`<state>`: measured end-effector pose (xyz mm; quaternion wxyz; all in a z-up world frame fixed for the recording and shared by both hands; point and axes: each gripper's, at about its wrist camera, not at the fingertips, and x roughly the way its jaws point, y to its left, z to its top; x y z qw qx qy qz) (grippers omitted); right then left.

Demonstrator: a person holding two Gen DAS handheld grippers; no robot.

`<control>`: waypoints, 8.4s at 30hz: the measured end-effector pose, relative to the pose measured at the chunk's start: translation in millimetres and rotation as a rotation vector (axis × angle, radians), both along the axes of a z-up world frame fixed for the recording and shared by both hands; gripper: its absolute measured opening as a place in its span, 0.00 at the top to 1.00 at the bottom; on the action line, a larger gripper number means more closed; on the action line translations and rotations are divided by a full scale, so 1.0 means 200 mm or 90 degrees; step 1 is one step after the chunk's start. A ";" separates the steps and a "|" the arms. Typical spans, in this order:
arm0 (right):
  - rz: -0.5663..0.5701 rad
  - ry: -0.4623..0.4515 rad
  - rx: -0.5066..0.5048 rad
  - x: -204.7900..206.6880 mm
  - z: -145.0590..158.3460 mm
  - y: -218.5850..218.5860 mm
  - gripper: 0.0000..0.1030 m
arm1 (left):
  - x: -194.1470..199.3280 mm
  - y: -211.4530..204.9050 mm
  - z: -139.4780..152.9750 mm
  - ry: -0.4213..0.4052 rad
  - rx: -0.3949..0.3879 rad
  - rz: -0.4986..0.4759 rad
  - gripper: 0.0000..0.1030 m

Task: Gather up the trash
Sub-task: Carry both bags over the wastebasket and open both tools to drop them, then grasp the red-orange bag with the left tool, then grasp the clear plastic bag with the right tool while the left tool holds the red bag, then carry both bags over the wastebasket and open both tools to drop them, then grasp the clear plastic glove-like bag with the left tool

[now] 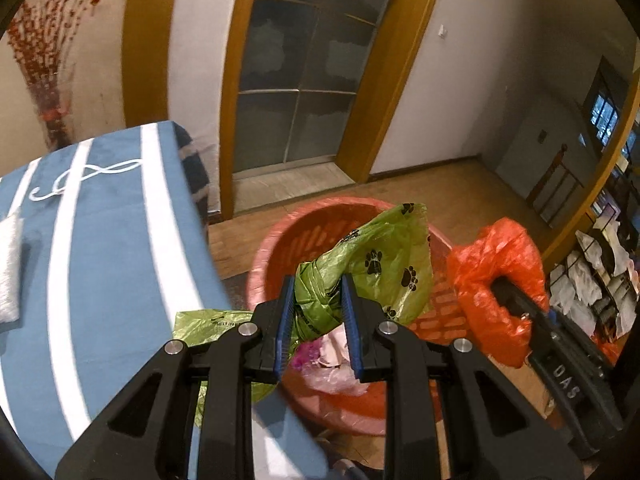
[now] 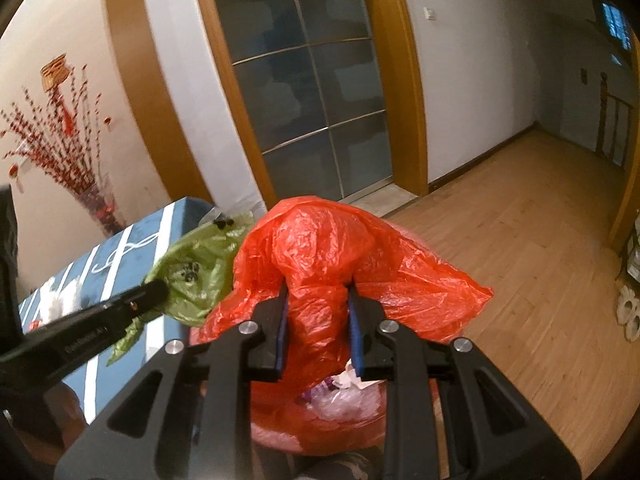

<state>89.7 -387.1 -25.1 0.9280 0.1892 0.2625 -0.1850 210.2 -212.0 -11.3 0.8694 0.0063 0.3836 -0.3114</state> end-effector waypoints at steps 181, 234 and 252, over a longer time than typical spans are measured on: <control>-0.024 -0.016 -0.056 0.01 0.00 0.05 0.84 | 0.01 -0.01 -0.01 -0.052 0.004 -0.101 0.67; 0.122 0.044 -0.113 0.18 -0.03 0.64 0.28 | 0.15 1.71 -0.11 -0.036 0.139 0.414 0.31; 0.219 0.059 -0.140 0.31 -0.04 0.94 0.28 | 0.26 1.87 -0.26 0.052 0.098 0.449 0.71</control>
